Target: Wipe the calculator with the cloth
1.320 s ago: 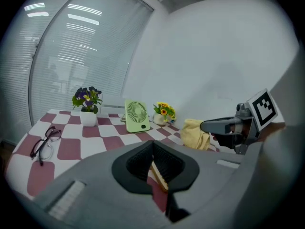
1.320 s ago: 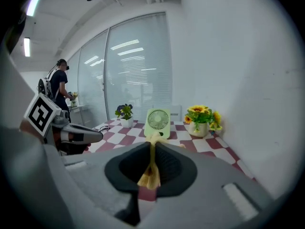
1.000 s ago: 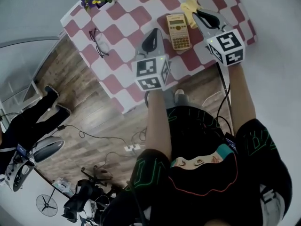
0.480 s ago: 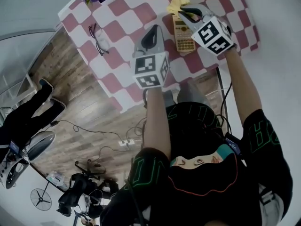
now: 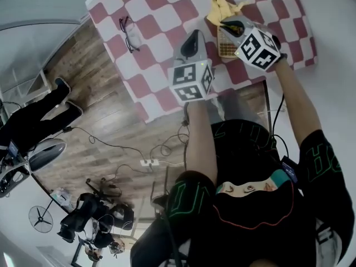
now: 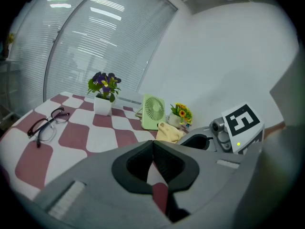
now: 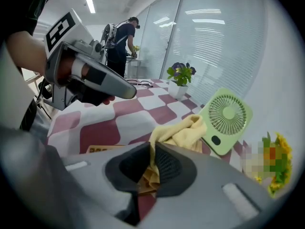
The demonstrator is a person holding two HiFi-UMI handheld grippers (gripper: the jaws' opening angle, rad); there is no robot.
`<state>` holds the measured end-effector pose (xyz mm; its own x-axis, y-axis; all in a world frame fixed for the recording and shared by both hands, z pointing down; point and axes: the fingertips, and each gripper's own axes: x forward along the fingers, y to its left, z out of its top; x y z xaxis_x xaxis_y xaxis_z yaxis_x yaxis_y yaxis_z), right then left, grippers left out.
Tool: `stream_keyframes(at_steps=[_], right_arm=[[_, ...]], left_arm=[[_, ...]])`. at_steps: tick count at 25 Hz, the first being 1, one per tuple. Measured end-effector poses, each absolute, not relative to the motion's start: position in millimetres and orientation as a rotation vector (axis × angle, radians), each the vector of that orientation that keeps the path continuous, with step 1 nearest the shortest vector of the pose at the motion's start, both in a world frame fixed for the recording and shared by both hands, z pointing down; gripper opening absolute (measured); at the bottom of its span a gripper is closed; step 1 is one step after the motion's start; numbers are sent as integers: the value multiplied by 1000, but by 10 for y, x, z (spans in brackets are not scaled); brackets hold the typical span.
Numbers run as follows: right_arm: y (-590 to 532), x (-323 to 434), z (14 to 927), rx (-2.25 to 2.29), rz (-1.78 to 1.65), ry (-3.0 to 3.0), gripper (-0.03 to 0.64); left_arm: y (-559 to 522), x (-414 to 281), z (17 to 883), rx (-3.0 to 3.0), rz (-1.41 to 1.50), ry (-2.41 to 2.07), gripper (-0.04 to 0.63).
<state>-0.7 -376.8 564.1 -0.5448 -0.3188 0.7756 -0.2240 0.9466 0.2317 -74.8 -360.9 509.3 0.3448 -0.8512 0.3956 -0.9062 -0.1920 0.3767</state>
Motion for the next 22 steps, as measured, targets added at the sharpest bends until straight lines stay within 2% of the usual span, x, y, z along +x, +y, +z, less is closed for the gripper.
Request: stream_keyframes(at_steps=[22], right_arm=[[-3192, 111, 5627, 291, -107, -2222, 34]], left_arm=[[-3120, -624, 5128, 1971, 88, -1633, 11]])
